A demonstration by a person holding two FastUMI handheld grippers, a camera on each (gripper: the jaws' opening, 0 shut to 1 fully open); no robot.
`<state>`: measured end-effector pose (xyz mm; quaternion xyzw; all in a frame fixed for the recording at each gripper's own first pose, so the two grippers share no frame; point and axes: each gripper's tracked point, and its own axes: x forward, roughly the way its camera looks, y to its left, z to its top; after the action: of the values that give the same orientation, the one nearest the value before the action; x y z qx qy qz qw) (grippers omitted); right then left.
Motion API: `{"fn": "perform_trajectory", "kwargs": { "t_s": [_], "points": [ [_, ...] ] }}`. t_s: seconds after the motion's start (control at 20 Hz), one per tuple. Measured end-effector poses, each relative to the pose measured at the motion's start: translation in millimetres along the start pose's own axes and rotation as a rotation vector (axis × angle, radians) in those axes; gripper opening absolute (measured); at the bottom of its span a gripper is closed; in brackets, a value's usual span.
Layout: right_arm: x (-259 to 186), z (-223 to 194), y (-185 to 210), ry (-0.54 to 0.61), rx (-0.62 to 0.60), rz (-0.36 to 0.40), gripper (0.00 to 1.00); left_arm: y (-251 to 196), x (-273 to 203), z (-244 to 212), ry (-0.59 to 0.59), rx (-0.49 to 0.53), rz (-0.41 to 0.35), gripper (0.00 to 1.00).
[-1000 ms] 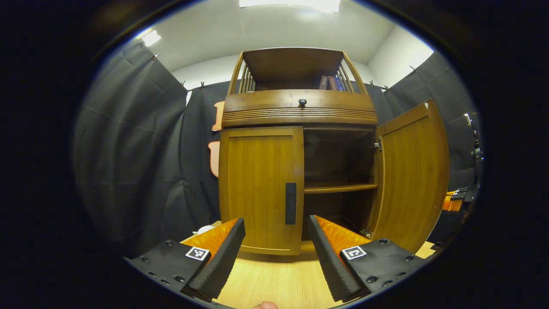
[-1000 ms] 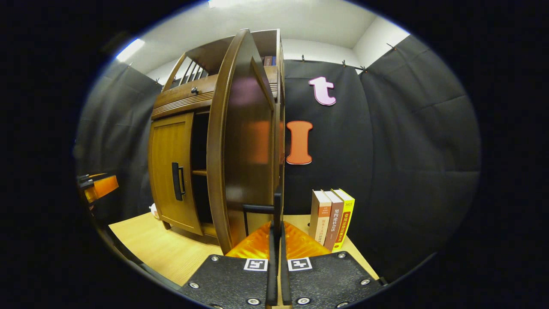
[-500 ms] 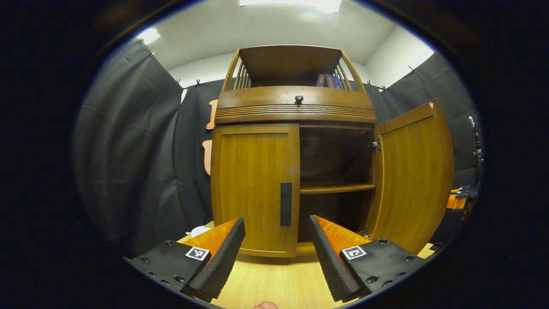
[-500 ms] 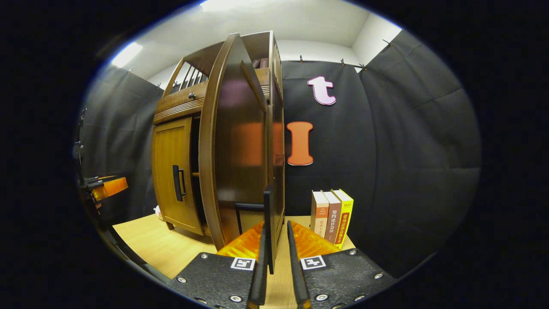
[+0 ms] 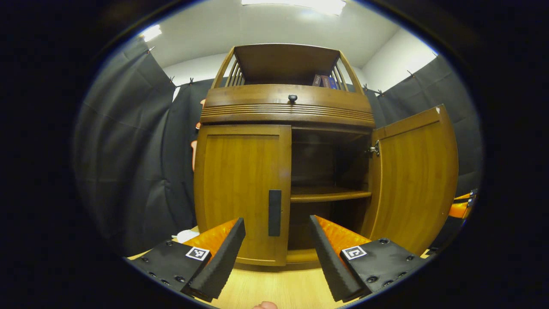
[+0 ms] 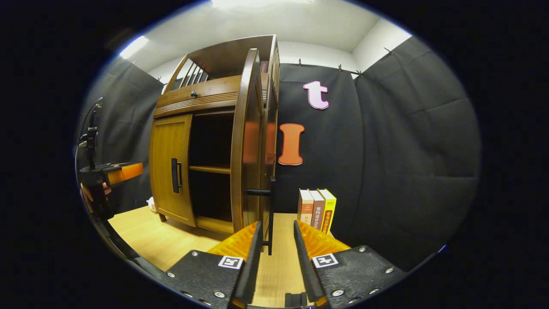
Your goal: Open the right door of the double-door shoe cabinet with the right hand, and open the left door with the left hand.
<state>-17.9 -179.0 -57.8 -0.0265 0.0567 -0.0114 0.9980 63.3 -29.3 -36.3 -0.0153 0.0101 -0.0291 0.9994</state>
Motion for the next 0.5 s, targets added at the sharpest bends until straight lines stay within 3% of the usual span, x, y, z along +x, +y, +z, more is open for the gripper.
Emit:
{"fn": "perform_trajectory", "kwargs": {
  "t_s": [0.2, 0.5],
  "points": [
    [-5, -1, -7, 0.009, 0.048, -0.037, 0.82, 10, 41, 9, -0.025, 0.020, -0.005, 0.98],
    [-18, 10, -16, -0.009, 0.070, -0.075, 0.94, 14, 116, -20, 0.037, 0.044, -0.029, 0.98]
  ]
}}
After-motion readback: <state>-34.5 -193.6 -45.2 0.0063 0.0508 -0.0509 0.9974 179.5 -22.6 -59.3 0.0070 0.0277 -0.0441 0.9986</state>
